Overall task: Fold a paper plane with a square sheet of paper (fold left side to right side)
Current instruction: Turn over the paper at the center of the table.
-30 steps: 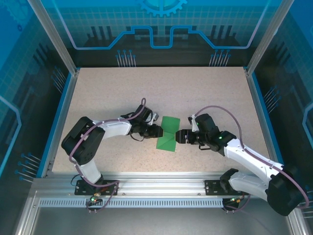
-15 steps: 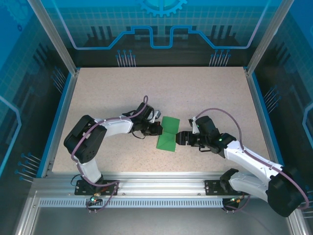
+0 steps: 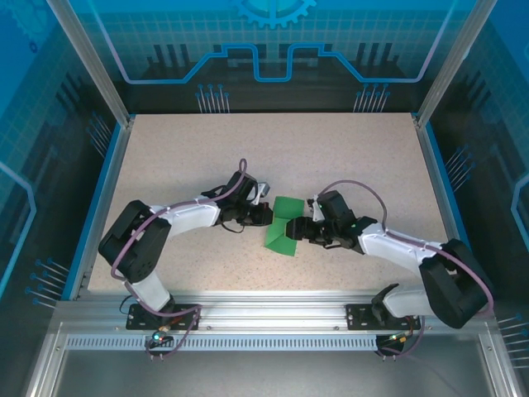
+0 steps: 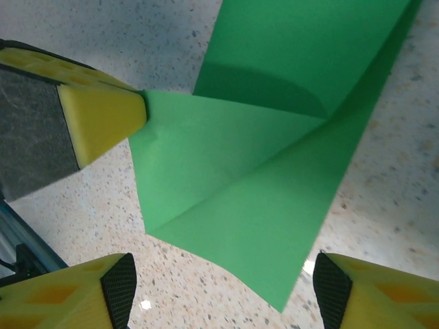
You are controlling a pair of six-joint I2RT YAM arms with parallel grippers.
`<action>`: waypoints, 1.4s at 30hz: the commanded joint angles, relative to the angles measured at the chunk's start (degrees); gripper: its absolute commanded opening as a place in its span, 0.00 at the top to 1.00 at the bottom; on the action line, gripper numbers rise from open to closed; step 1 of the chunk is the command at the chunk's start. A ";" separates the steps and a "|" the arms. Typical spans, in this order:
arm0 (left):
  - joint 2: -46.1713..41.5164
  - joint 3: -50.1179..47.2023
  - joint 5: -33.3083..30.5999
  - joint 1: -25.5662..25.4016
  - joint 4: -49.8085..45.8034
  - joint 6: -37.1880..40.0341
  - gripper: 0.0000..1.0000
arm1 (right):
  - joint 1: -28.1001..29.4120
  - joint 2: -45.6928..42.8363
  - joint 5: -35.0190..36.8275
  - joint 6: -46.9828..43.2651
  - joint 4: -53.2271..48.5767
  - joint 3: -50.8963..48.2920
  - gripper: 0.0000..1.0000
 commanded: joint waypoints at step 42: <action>-17.37 -9.10 1.77 6.35 1.33 -3.16 0.27 | -0.82 11.82 -6.68 -1.11 16.19 4.53 0.98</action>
